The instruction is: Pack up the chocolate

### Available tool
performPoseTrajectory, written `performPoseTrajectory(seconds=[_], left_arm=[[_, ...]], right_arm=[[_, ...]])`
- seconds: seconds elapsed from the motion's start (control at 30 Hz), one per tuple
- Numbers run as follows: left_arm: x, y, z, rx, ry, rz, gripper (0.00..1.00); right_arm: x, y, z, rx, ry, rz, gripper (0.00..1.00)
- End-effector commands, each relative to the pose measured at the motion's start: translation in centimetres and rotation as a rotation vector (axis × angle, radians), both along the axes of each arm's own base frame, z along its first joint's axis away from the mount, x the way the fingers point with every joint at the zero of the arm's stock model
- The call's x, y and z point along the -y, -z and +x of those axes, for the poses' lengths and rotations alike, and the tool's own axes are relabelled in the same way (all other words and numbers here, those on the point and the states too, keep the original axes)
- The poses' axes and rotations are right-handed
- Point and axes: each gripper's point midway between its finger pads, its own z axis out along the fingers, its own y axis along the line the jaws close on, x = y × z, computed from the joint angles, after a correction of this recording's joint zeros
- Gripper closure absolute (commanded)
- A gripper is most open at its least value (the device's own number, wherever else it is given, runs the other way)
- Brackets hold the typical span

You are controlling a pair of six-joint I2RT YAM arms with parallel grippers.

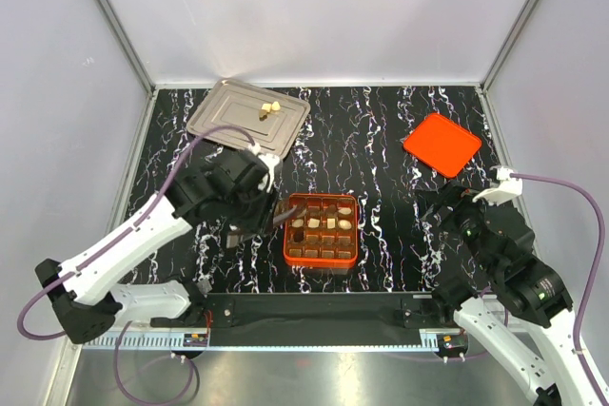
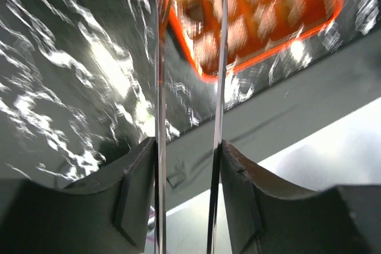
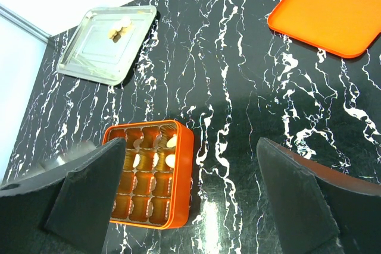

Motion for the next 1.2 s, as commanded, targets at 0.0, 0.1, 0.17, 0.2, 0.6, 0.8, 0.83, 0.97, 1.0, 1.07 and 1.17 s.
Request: performPoseTrajectory(seconds=[0.0, 0.1, 0.17, 0.2, 0.6, 0.8, 0.83, 0.97, 1.0, 1.07, 1.17], left_arm=[[0.9, -5.2, 3.9, 0.195, -0.064, -0.042, 0.51], [0.7, -7.1, 7.5, 0.296, -0.135, 0.035, 0.5], [0.6, -7.7, 10.8, 0.336, -0.193, 0.094, 0.5], [0.5, -7.8, 12.0, 0.348, -0.2, 0.118, 0.5], [-2.8, -2.8, 29.6, 0.344, -0.401, 0.179, 0.48], [-3.2, 1.8, 34.1, 0.302, -0.4, 0.216, 0.48], [-3.1, 2.7, 34.7, 0.29, -0.398, 0.217, 0.48], [-3.4, 4.6, 36.1, 0.277, -0.402, 0.215, 0.49], [-3.6, 5.1, 36.2, 0.268, -0.406, 0.218, 0.49], [-4.0, 6.1, 36.7, 0.258, -0.415, 0.225, 0.49], [-4.4, 7.1, 37.1, 0.244, -0.419, 0.232, 0.49]], right_arm=[[0.6, -1.7, -0.2, 0.041, 0.02, 0.015, 0.0], [0.3, -1.7, -0.2, 0.038, 0.011, 0.019, 0.0], [0.1, -1.6, -0.1, 0.034, 0.004, 0.02, 0.0], [0.1, -1.6, -0.1, 0.035, 0.002, 0.025, 0.0], [-0.9, -1.3, -0.1, 0.021, -0.036, 0.044, 0.0], [-1.5, -1.2, 0.5, 0.024, -0.052, 0.039, 0.0], [-1.6, -1.3, 0.6, 0.026, -0.057, 0.04, 0.0], [-2.0, -1.4, 1.1, 0.028, -0.067, 0.033, 0.0], [-2.1, -1.3, 1.2, 0.026, -0.069, 0.026, 0.0], [-2.1, -1.3, 1.4, 0.028, -0.064, 0.022, 0.0], [-2.0, -1.1, 1.6, 0.024, -0.059, 0.009, 0.0]])
